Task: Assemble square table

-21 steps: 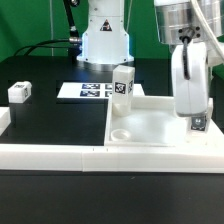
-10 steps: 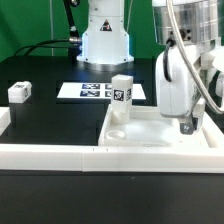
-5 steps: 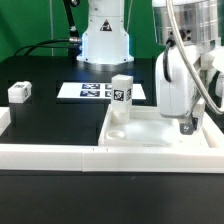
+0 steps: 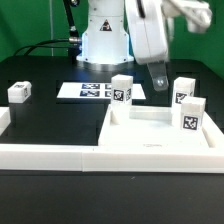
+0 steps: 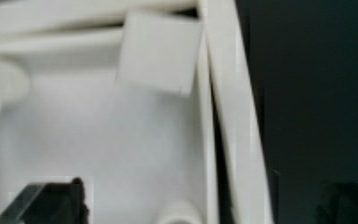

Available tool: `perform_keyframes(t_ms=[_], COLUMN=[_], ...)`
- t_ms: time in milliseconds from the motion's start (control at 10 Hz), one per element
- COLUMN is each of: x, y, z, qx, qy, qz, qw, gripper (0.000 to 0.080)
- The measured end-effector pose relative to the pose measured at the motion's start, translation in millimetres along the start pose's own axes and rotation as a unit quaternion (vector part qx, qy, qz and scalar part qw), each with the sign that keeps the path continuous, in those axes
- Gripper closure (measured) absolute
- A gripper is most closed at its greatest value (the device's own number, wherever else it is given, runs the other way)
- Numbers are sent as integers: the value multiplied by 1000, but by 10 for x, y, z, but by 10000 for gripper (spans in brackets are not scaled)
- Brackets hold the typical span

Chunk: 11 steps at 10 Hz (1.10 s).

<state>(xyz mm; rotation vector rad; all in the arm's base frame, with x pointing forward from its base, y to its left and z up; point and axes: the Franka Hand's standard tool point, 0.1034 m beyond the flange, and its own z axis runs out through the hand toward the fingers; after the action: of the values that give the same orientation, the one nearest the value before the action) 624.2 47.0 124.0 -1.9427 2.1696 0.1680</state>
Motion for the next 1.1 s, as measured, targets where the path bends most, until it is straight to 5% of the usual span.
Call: perform_keyframes(t_ms=[400,500,800,900,1100], x=[13,92,974,1102,1093], y=[9,14,368,390,397], z=[34,32,-200,-184,-172], qx=[-1,11,23,31,25], qy=[4,12,15,39,42], qz=[-136,-189,-366,-395,-455], qw=[991,982,930,917,889], gripper=[151,151,151,151,151])
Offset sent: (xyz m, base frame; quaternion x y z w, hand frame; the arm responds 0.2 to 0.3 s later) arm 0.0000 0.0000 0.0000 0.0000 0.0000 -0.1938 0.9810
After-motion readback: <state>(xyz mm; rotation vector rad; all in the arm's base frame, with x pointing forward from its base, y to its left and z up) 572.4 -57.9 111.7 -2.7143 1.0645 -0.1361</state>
